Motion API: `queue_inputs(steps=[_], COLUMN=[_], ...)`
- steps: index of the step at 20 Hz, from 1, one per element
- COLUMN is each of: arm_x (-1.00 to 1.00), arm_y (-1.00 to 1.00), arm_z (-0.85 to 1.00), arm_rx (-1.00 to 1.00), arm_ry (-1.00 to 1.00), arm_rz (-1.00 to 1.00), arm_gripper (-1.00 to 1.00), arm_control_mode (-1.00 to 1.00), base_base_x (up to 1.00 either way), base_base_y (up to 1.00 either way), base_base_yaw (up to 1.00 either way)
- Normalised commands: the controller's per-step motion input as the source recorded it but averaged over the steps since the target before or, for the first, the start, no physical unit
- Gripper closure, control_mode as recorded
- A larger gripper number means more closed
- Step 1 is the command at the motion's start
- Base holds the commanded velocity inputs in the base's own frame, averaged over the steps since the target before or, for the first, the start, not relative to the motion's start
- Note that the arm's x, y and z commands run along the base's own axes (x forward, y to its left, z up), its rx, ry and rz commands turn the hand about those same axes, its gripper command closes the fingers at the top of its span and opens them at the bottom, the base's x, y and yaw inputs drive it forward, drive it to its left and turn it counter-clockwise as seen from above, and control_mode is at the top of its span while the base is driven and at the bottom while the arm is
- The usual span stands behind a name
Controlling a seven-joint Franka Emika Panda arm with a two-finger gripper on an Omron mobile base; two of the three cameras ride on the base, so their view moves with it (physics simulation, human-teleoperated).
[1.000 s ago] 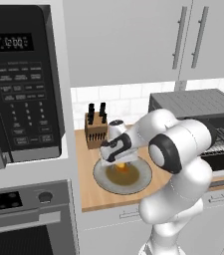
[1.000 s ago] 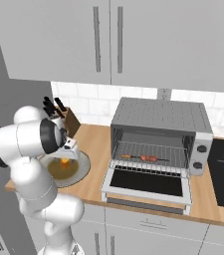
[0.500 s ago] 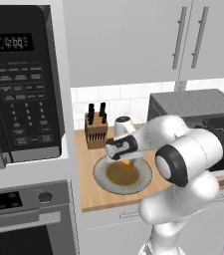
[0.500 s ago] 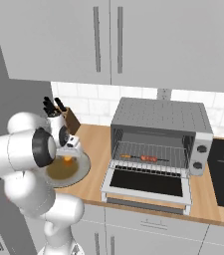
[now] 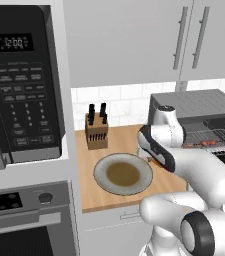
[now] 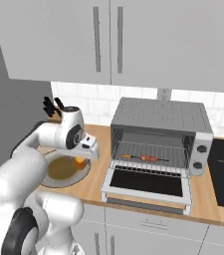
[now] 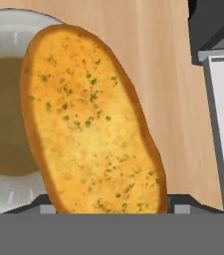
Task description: Pick up the kebab skewer and baguette bread, and place them inside the toaster oven. Close the toaster oven door and start by setting the timer.
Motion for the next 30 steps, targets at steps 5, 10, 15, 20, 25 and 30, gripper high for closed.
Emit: queue_inputs(steps=[5,10,15,20,25,30], arm_x=[-0.46,-0.20,0.03,0.45,0.52,0.06], arm_y=[-1.00,-1.00,-0.92,-0.15,0.07,-0.17], arm_z=[0.63,0.61,0.41,0.06,0.00,0.00], arm_rx=[0.09,0.11,0.14,0.10,0.10,0.08], arm_ry=[0.00,0.00,0.00,-0.13,-0.24,-0.15], arm_rz=[-0.29,-0.37,-0.40,-0.43,-0.43,-0.38], arm_gripper=[1.00,1.00,1.00,1.00,1.00,1.00], arm_control_mode=[-1.00,-1.00,-1.00,-1.00,-1.00,-1.00], base_base_x=[0.00,0.00,0.00,0.00,0.00,0.00], base_base_y=[0.00,0.00,0.00,0.00,0.00,0.00], base_base_yaw=[0.00,0.00,0.00,0.00,0.00,0.00])
